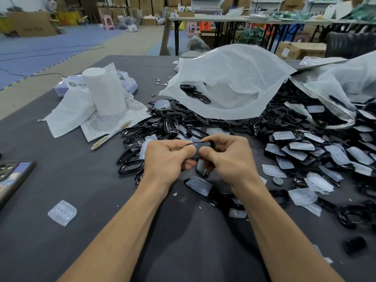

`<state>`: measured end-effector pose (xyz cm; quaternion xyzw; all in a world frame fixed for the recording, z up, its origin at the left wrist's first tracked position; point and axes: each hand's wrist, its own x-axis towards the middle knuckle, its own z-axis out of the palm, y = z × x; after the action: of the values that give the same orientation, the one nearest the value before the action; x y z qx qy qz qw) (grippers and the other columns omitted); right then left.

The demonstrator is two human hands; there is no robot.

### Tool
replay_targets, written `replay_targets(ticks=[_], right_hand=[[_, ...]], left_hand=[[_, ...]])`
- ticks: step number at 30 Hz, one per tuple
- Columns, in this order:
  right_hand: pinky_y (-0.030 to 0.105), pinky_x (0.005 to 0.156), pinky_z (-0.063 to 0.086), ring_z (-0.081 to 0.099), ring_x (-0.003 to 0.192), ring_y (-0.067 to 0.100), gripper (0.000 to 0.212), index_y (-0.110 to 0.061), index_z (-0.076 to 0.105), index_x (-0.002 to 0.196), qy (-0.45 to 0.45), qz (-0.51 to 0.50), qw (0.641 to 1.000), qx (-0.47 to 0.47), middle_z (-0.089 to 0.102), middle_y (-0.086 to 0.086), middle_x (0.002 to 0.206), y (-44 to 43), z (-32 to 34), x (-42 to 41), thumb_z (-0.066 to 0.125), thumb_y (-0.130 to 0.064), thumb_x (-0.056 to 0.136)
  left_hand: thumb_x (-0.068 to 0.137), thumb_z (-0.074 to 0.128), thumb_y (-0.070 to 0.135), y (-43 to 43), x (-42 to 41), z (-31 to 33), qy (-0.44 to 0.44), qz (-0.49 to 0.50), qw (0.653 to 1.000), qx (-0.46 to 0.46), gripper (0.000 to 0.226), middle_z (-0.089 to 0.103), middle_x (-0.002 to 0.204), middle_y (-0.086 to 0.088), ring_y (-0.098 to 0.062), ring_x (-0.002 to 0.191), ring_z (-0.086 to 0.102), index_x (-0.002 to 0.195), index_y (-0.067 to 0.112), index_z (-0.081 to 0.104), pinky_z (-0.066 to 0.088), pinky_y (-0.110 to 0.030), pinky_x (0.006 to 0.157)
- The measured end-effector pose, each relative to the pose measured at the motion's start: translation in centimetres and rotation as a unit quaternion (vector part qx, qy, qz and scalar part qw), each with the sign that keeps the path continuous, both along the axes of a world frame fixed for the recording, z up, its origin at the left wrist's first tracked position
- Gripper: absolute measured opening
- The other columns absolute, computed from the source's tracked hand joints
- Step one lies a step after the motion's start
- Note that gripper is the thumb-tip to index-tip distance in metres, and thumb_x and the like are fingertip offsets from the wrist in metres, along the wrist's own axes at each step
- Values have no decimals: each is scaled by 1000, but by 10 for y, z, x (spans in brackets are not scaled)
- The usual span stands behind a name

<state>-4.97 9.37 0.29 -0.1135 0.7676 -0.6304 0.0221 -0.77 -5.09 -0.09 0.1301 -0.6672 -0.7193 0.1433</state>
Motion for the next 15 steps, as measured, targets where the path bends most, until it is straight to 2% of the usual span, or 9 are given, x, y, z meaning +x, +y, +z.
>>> replay_targets(ticks=[2,4,7,10,13,15], right_hand=[[52,63,59,63,54,31,19,-16,79,87,-18,16,999,-20,72,18,65,1,3,-1,72,2,87],[42,54,57,61,54,32,24,-11,77,89,-45,34,997,-53,70,20,63,2,5,-1,66,10,91],[30,48,55,62,50,24,28,-8,76,93,-87,52,990,-97,68,12,61,4,8,-1,58,14,94],[24,53,55,65,54,17,24,-9,78,93,-105,-3,987,-126,72,6,67,9,11,-3,62,9,90],[29,60,53,64,58,15,17,-18,79,78,-31,-99,993,-59,76,4,72,17,11,-6,72,-3,80],[31,64,55,66,60,12,15,-27,78,73,30,-115,993,11,75,-4,68,17,10,-4,76,-13,77]], left_hand=[[88,76,-3,0,0,0,-4,-1,1000,1,30,77,71,-15,-19,52,68,69,19,83,54,-20,51],[88,76,-2,1,0,0,-9,2,1000,-2,28,77,71,-13,-19,53,69,71,18,82,53,-20,50],[88,76,-3,1,-1,0,-12,10,1000,0,23,77,69,-12,-18,52,68,76,16,81,53,-20,50],[88,74,-4,-2,-2,-1,-12,28,999,11,18,75,65,-10,-17,51,69,80,11,80,53,-20,49],[89,74,-4,-5,-4,-1,-10,47,998,28,12,74,62,-8,-16,51,70,85,6,77,54,-20,49],[89,74,-4,-5,-5,-2,-8,54,998,32,10,74,61,-7,-16,51,71,86,6,77,55,-21,49]])
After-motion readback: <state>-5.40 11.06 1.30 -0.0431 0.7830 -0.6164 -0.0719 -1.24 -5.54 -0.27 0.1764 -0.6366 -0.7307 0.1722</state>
